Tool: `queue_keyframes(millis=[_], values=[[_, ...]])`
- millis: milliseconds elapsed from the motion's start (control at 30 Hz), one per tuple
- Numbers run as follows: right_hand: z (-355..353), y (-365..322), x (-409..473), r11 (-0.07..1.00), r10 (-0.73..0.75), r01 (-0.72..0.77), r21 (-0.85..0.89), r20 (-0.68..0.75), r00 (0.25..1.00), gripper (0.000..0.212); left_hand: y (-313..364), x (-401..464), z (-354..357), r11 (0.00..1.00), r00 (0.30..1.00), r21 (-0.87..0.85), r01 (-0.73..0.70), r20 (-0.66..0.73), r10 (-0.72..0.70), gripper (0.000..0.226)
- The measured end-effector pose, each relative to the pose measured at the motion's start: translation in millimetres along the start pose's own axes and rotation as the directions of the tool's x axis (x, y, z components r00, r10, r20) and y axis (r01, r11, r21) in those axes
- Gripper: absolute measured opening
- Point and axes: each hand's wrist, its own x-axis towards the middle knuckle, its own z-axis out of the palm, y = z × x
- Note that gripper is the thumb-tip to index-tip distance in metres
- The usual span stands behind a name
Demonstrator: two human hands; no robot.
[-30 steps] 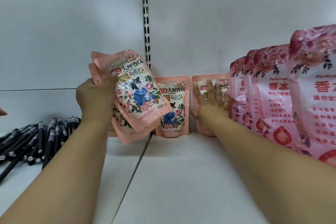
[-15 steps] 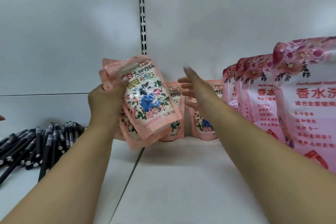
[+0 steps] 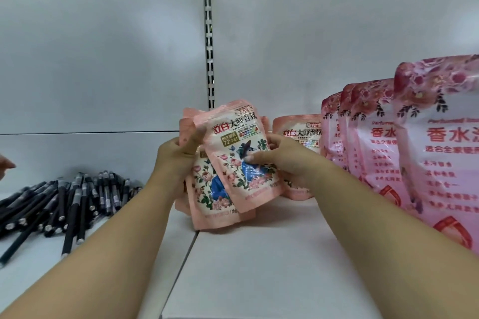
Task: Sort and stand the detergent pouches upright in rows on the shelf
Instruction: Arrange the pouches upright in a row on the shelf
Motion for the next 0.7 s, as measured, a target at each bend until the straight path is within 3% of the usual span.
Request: queue_keyframes(millis=[133, 267, 333, 567, 700], values=[[-4.2, -1.5, 1.4, 0.993, 0.009, 0.002, 0.116, -0.091, 0.996, 0.033, 1.9, -0.3, -3.2, 0.997, 0.998, 0.071, -0.003, 0.060, -0.001, 0.043], [-11.2, -1.5, 8.0, 0.991, 0.015, 0.026, 0.132, -0.297, 0.955, 0.029, 1.2, 4.3, -3.9, 0.995, 0.998, 0.091, 0.032, 0.057, -0.038, 0.027], [-13.3, -0.9, 9.3, 0.993, 0.029, 0.010, 0.119, -0.325, 0.945, 0.030, -0.1, 6.2, -3.6, 0.994, 0.999, 0.103, 0.026, 0.020, -0.028, 0.023], [-9.9, -6.8, 7.7, 0.985, 0.015, 0.038, 0.170, -0.302, 0.953, 0.077, -1.0, 10.2, -3.5, 0.996, 1.000, 0.093, 0.013, -0.006, -0.012, 0.022], [-14.5, -13.7, 3.9, 0.978, -0.057, 0.135, 0.160, -0.417, 0.907, 0.049, -1.0, 9.1, -4.1, 0.997, 0.999, 0.077, 0.021, -0.048, -0.017, 0.019]])
